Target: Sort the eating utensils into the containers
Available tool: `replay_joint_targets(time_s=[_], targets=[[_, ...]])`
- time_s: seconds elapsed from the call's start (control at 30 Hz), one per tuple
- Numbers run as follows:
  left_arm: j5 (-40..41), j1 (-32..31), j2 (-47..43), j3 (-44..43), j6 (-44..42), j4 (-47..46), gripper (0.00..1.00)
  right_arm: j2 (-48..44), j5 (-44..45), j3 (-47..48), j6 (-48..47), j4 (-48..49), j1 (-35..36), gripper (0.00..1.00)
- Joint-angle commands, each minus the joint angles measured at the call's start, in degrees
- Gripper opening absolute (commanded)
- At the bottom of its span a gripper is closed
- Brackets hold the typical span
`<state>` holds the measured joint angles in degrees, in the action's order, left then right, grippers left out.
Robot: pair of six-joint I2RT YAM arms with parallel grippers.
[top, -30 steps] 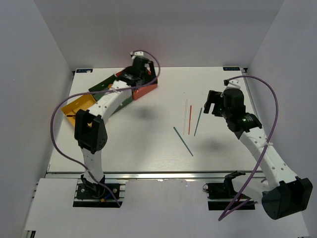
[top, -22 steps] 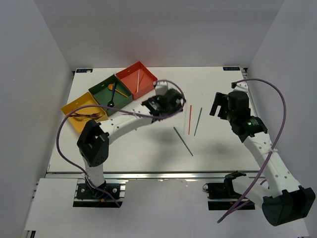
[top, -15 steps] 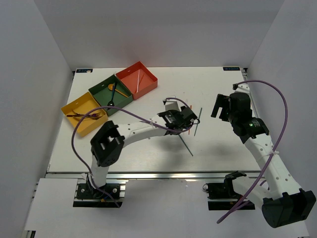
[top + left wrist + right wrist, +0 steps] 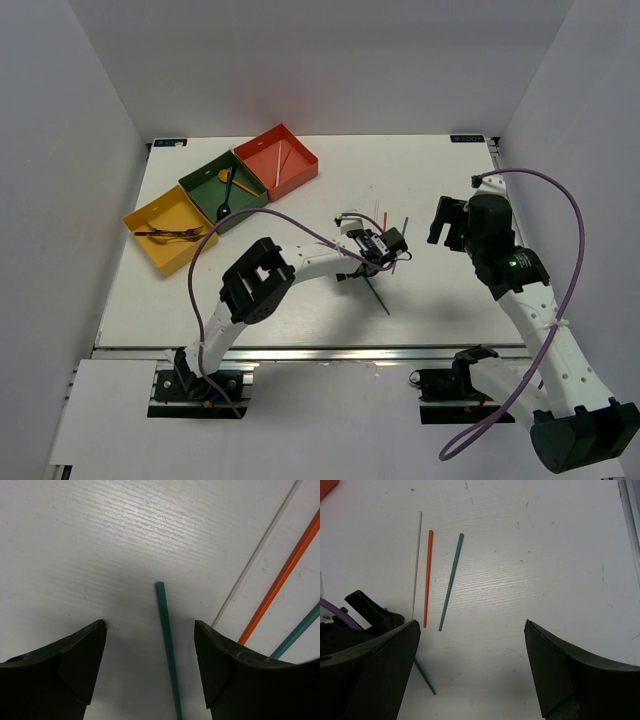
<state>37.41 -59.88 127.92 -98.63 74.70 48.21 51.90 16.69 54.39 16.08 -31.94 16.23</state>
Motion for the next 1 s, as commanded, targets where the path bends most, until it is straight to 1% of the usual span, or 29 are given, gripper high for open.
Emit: replay_joint_targets(time_s=[0.0, 0.03, 0.13, 0.17, 0.23, 0.33, 0.37, 0.43, 0.5, 0.6, 0.63, 0.67, 0.7, 0.77, 0.8, 0.87, 0.9, 0.97], targets=[[-3.3, -0.2, 1.5, -1.0, 2.6, 0.3, 0.79, -1.3, -0.5, -0.5, -0.9, 2.1, -0.1, 0.89], [-3.7, -0.2, 1.7, -1.0, 2.6, 0.3, 0.69, -1.4, -0.3, -0.5, -0.9, 2.1, -0.1, 0.89], [-4.9, -0.2, 3.1, -3.2, 1.8, 2.5, 0.51, -2.0, 0.4, -0.4, -1.0, 2.1, -0.1, 0.89], [-5.0, -0.2, 3.6, -4.0, 1.7, 3.5, 0.48, -2.2, 0.7, -0.5, -1.0, 2.3, -0.1, 0.89], [-4.2, -0.2, 4.8, -6.2, 1.5, 7.1, 0.48, -2.9, 1.0, -0.5, -1.0, 2.2, -0.1, 0.89], [-3.6, -0.2, 6.3, -7.0, 1.2, 10.4, 0.46, -4.3, 1.1, -0.5, -1.0, 2.2, -0.1, 0.89], [-3.9, -0.2, 6.6, -6.8, 1.2, 10.9, 0.38, -4.8, 1.1, -0.5, -1.0, 2.3, -0.1, 0.89], [-5.4, -0.2, 7.3, -6.1, 1.2, 11.2, 0.30, -6.1, 1.2, -0.6, -1.0, 2.5, -0.1, 0.89], [-6.5, -0.2, 8.2, -5.1, 1.2, 11.5, 0.25, -6.6, 1.2, -0.4, -1.2, 2.6, -0.1, 0.89], [-7.3, -0.2, 9.2, -4.2, 1.1, 12.2, 0.23, -6.9, 1.0, 0.1, -1.3, 2.4, -0.1, 0.89], [-7.6, -0.2, 9.3, -4.0, 0.0, 12.0, 0.19, -7.0, 0.9, 0.2, -1.4, 2.4, -0.1, 0.89], [-7.8, -0.2, 9.4, -3.8, -0.7, 11.8, 0.11, -7.1, 0.8, 0.3, -1.3, 2.4, -0.1, 0.89], [-7.9, -0.1, 9.4, -3.7, -1.3, 11.8, 0.00, -7.2, 0.5, 0.3, -1.4, 2.4, -0.1, 0.89], [-7.5, 0.3, 8.9, -2.4, -3.5, 11.3, 0.00, -7.3, 0.4, 0.1, -1.5, 2.4, -0.1, 0.89], [-7.5, 1.1, 7.4, -1.6, -4.5, 10.1, 0.00, -7.6, 0.3, 0.0, -1.6, 2.6, -0.1, 0.89], [-5.1, 1.4, 4.6, 0.3, -8.9, 7.5, 0.00, -7.9, 0.3, -0.2, -1.6, 2.7, -0.1, 0.89], [-4.0, 1.6, 0.5, 2.5, -13.1, 4.1, 0.00, -8.1, 0.2, -0.3, -1.6, 2.8, -0.1, 0.89], [-4.3, 3.0, -4.1, 5.2, -20.3, -1.7, 0.00, -8.3, 0.0, -0.2, -1.6, 2.9, -0.1, 0.89]])
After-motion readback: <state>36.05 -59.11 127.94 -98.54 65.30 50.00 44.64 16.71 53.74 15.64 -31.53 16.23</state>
